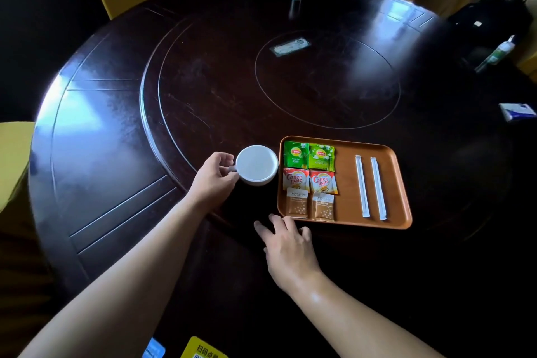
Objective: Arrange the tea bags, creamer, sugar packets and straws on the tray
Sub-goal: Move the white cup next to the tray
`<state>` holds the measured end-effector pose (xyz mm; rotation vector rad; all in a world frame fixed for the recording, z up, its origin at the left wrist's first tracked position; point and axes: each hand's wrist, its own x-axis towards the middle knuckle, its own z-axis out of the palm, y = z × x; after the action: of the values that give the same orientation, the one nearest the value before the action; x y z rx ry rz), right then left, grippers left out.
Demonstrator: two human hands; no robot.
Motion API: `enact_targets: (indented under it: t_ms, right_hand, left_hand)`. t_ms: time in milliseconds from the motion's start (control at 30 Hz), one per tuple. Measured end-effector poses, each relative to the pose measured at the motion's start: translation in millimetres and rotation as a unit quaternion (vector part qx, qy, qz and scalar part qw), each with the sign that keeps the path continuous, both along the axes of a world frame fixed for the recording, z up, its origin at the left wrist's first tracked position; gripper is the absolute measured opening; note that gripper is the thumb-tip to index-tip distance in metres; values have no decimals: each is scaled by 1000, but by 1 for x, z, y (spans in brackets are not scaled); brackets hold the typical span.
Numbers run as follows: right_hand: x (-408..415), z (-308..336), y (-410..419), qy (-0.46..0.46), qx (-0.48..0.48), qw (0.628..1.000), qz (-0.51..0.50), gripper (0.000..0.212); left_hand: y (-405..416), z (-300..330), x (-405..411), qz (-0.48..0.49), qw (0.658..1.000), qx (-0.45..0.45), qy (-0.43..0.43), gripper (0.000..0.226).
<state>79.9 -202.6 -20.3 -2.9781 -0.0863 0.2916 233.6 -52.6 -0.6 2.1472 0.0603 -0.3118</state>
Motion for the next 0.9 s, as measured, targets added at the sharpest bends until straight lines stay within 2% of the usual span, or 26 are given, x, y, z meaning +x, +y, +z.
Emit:
enact_targets:
  t_ms: [67, 133, 233, 333, 900]
  right_hand:
    - [0, 1, 1, 8, -11, 1000, 4, 71]
    - [0, 1, 2, 13, -21, 1000, 8, 69]
    - [-1, 2, 0, 15, -22, 1000, 9, 65]
    - [0, 2, -1, 19, -29, 999, 15, 67]
    - [2, 5, -1, 27, -24, 999, 15, 61]
  left_hand:
    - [-5, 4, 1, -45, 997, 33, -44, 58]
    - [-16, 10, 0, -87, 988, 103, -77, 81]
    - [-33, 18, -4, -80, 973, 197, -96, 105]
    - [-42, 18, -2, -74, 966, 223, -106, 107]
    - [-33, 17, 9, -110, 970, 192, -98, 105]
